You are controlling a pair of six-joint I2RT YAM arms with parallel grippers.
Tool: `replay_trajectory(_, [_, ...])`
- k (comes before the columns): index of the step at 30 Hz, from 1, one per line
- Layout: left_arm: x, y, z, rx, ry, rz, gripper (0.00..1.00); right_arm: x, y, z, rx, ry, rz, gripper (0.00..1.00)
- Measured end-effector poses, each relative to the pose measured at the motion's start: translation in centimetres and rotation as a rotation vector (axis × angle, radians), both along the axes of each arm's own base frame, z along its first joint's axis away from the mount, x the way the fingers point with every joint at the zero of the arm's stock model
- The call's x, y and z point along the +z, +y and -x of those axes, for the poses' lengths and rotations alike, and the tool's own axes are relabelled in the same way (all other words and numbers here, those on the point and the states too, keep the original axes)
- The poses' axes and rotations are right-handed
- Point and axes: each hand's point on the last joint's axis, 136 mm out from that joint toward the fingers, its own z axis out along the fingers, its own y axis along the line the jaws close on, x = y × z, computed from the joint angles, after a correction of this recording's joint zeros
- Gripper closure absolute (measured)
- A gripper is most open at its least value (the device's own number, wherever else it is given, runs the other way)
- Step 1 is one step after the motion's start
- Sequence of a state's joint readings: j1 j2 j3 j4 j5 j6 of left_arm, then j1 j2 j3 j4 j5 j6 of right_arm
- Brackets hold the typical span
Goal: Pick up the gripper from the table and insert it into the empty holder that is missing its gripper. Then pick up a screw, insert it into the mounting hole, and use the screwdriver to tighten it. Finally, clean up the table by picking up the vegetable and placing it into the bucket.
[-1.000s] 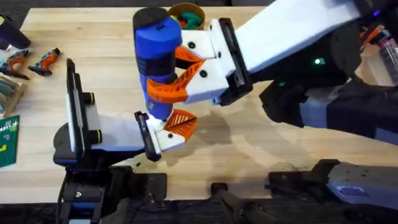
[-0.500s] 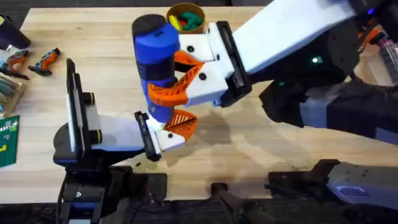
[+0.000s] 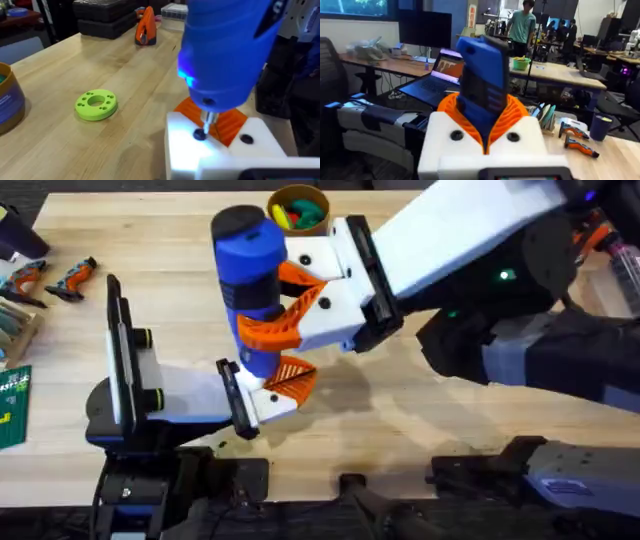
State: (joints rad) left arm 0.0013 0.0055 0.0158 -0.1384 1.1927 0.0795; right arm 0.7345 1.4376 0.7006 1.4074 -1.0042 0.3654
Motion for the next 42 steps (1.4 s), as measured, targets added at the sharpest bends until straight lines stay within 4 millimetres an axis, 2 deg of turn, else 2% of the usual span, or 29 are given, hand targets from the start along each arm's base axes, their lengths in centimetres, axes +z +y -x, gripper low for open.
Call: replay_trajectory(42, [0.00,-0.04,0.06,-0.004,-0.001,-0.001,0.988,-0.46,0.16,-0.13,-0.004,-0.007,0.015,0.975])
